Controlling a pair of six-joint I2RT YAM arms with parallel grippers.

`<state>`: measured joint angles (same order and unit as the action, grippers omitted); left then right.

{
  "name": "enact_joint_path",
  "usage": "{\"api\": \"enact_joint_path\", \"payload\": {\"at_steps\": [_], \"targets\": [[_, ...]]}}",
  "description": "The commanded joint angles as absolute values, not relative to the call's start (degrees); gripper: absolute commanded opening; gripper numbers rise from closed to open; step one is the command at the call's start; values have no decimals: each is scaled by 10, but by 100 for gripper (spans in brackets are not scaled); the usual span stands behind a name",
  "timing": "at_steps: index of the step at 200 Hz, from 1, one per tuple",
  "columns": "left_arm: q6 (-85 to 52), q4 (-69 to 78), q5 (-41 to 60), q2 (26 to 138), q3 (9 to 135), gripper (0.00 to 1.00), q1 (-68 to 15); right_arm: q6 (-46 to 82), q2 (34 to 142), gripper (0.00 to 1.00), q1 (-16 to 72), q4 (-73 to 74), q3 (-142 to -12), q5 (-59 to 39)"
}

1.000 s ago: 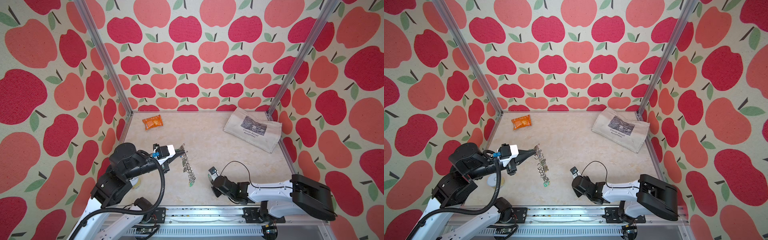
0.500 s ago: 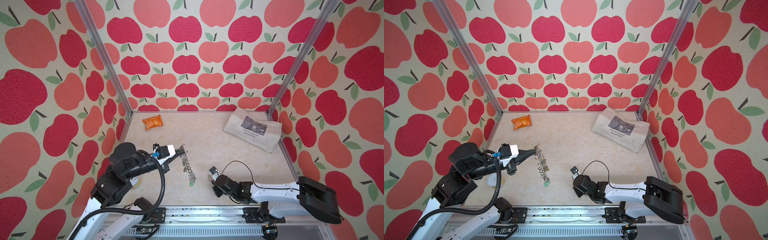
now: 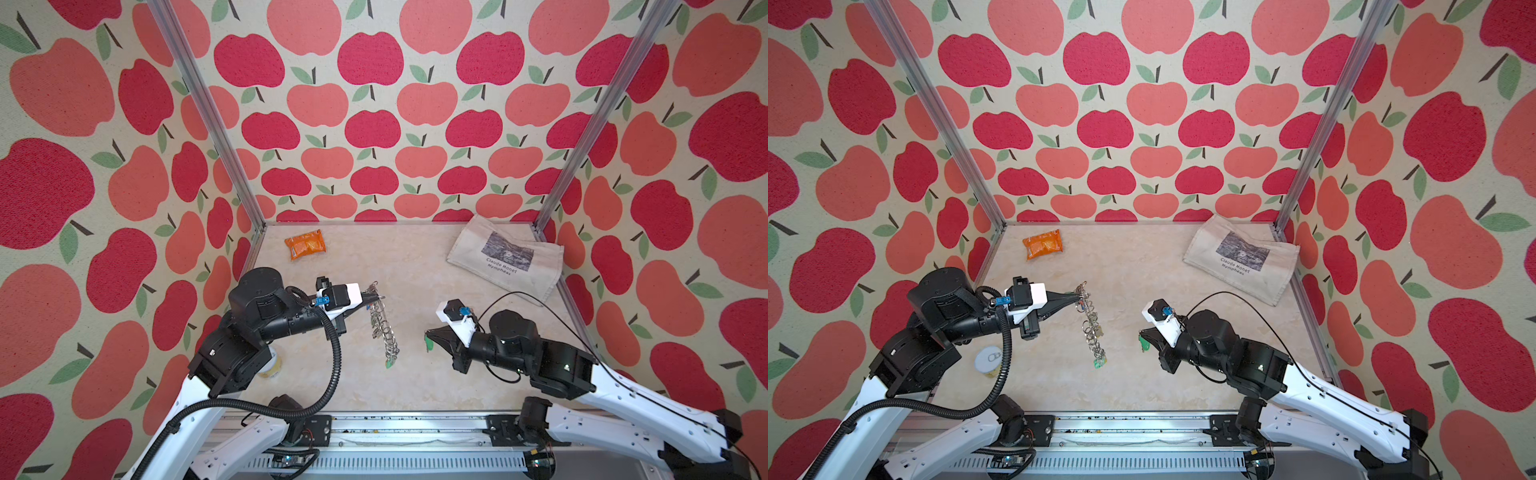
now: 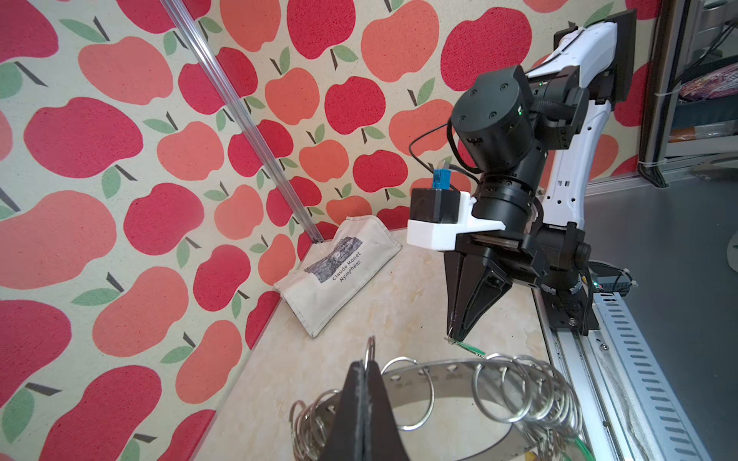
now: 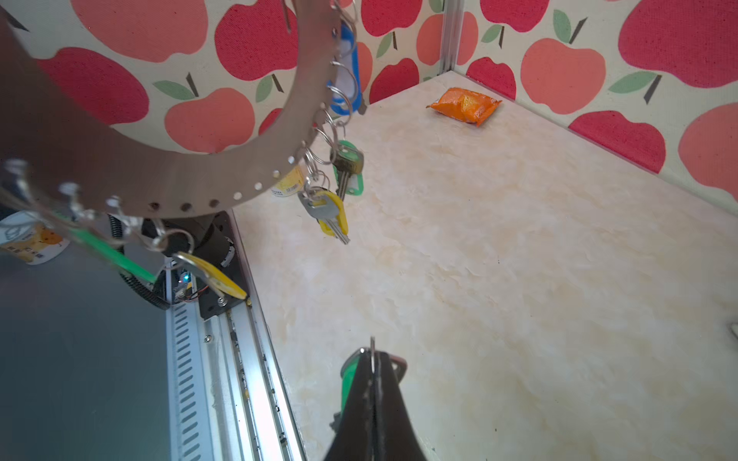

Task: Put the keys on the keyring
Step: 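Carry the key with the right gripper toward the plate in the left gripper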

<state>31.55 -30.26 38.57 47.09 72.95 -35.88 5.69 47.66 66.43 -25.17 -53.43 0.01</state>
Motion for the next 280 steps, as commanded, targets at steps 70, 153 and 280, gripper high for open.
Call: {"api": "enact_joint_path", "payload": {"at_steps": [70,153,280], "targets": [[503,-377,230,566,807,0,-532,-64,578,0,612,-538,-830,-180],[518,-370,316,574,818,0,-530,-110,599,0,678,-560,-889,-17],[434,-332,450,586,813,0,-476,-183,635,0,795,-507,-935,180]]}}
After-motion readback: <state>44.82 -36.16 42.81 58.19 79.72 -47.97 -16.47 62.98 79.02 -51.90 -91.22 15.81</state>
